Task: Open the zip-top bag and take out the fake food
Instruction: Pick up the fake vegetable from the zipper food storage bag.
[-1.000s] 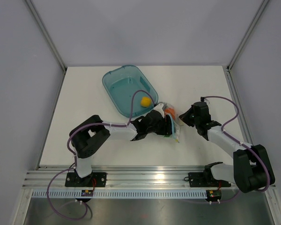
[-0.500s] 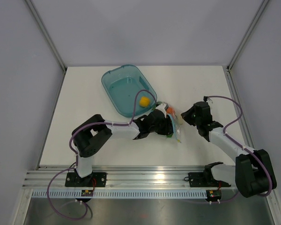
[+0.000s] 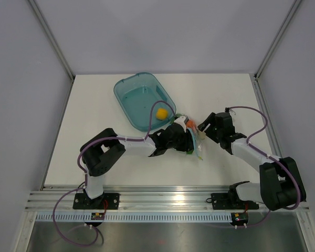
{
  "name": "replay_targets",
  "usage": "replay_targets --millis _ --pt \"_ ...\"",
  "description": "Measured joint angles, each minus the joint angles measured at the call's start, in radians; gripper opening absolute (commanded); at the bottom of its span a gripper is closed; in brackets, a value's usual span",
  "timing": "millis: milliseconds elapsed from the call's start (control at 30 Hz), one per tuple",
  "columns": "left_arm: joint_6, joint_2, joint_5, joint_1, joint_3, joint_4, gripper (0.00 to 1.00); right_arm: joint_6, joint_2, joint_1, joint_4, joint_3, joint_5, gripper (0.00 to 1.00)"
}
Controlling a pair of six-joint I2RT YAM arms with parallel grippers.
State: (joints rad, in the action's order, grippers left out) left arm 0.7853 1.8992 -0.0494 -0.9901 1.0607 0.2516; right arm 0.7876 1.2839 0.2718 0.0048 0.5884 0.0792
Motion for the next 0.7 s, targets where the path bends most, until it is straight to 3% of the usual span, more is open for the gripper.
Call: replay_targets --millis 333,433,467,533,567,700 --pt "0.000 -0.009 -0.011 0.000 -0.020 0.019 0.21 -0.044 0.092 0.000 -0.001 0.069 0.049 0.80" --pt "0.001 -0.010 -0.014 0.000 -0.024 0.022 0.20 -0.051 0.119 0.000 -0.001 0.080 0.059 0.76" --pt "0.001 -0.011 -0.015 0.000 -0.024 0.022 0.20 -0.052 0.129 0.000 -0.001 0.083 0.060 0.61" --pt "0.000 -0.011 -0.016 0.000 -0.024 0.022 0.20 -0.060 0.147 0.000 -0.002 0.090 0.060 0.46" --pt "0.001 -0.011 -0.018 0.000 -0.024 0.022 0.20 -0.060 0.155 0.000 -0.001 0.093 0.061 0.29" --pt "0.001 -0.013 -0.022 0.000 -0.028 0.027 0.20 -0.051 0.159 0.000 -0.003 0.095 0.071 0.02"
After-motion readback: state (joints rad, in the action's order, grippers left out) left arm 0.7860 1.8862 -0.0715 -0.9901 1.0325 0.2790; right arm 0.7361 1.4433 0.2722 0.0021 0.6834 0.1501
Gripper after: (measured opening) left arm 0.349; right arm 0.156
